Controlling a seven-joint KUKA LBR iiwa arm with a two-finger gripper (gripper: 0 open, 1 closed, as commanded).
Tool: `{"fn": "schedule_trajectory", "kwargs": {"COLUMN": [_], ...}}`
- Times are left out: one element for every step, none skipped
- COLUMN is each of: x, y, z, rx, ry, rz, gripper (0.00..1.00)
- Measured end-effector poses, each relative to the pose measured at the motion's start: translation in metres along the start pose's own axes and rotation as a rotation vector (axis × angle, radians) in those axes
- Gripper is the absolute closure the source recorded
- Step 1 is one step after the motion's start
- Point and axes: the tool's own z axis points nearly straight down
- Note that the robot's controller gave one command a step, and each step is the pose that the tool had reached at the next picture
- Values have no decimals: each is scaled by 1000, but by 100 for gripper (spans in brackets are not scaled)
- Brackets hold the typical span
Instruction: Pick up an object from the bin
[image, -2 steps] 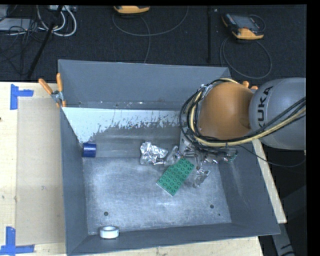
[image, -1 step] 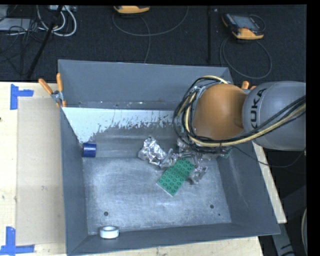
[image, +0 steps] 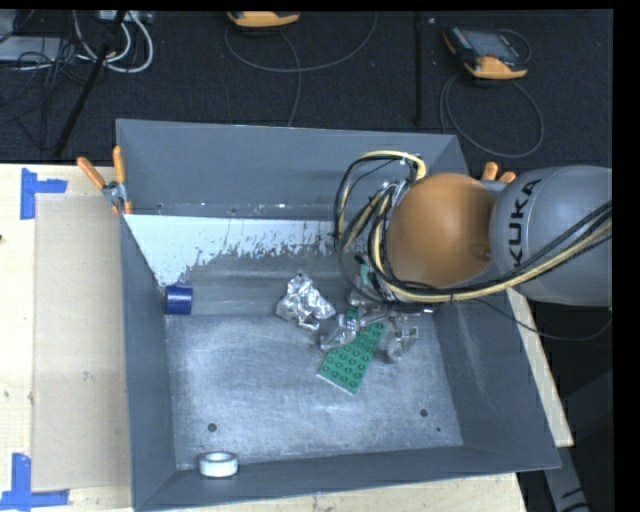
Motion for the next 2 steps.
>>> {"fn": "schedule_trajectory", "kwargs": {"x": [0, -1], "y": [-1, -1], "z": [-2, -20], "rx": [0, -9], "ry": [-2, 4], "rz": [4, 11], "gripper": [100, 100]}}
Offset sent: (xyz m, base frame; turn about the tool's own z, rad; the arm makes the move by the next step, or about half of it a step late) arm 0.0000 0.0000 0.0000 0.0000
